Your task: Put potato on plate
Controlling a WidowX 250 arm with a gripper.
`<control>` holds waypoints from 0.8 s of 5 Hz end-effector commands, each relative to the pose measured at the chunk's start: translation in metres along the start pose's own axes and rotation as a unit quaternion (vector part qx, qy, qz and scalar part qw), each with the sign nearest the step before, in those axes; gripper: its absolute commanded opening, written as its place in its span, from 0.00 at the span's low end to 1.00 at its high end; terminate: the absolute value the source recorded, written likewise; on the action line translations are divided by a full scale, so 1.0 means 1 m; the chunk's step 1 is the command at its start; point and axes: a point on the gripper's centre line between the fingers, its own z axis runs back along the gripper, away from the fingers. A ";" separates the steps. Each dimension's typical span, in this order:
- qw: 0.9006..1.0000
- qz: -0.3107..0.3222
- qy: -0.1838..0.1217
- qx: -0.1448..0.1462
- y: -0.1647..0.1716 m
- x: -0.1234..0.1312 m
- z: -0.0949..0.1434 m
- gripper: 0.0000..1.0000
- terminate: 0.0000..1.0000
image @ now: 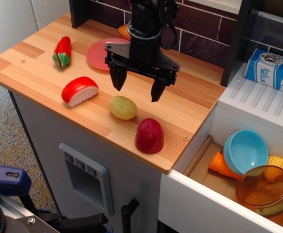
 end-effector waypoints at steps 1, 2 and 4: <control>1.000 0.011 -0.013 -0.005 0.013 0.005 -0.004 1.00 0.00; 1.000 0.011 -0.010 -0.009 0.021 0.006 -0.009 1.00 0.00; 0.999 0.027 -0.009 -0.019 0.020 0.000 -0.019 1.00 0.00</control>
